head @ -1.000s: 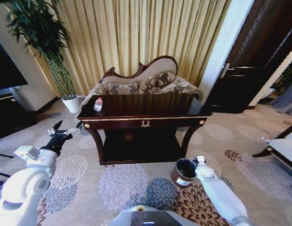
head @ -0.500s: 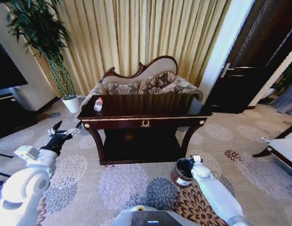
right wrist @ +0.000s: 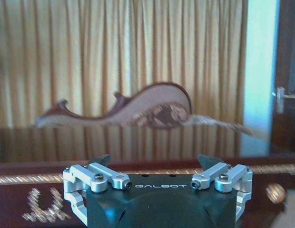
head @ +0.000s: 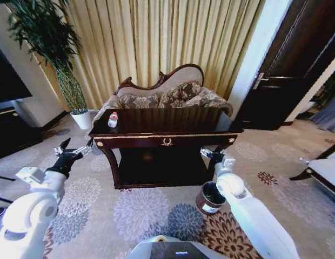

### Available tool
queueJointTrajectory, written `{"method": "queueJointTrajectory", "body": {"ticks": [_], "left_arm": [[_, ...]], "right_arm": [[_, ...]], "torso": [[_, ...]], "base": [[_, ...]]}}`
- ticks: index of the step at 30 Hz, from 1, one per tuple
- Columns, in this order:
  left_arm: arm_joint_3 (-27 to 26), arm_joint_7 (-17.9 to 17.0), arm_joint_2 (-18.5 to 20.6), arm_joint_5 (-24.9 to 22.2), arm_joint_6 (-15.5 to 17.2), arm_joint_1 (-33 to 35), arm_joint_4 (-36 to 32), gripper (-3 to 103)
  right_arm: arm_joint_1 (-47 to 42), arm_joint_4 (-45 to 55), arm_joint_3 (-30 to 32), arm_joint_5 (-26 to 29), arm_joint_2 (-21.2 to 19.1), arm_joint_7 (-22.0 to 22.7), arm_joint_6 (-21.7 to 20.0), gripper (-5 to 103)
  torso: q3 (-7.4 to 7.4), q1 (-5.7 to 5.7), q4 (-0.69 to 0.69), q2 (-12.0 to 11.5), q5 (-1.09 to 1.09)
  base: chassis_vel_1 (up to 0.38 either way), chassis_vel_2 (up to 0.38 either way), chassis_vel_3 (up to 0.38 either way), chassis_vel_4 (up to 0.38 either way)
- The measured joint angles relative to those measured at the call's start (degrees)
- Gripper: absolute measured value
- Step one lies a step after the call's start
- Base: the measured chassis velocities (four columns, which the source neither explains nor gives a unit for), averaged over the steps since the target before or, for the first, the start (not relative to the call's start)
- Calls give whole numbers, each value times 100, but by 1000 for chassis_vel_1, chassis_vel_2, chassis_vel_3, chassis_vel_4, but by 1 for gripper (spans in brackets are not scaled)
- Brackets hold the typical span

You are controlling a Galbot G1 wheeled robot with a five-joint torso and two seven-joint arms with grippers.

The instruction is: Move to the front of the table and place the trash on the table into the trash bin.

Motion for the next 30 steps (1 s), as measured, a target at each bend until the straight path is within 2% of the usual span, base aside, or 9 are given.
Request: {"method": "queueJointTrajectory", "body": {"ticks": [6,13,30], "left_arm": [[-7,-12,5,1,11,-7,-15,100],[-14,-94,-8,-3,94,-12,-27,100],[-105,-146,123,-50,233,-39,20,100]], "right_arm": [[-52,492,2,143,-131,-20,-47,100],[-343,871,212,134,-256,-288,-47,100],[-432,1039,235,92,-260,-360,-16,100]], "torso": [[0,0,0,0,0],[0,0,0,0,0],[0,-1,1,0,0]], "base": [[0,0,0,0],[0,0,0,0],[-35,39,34,-37]]}}
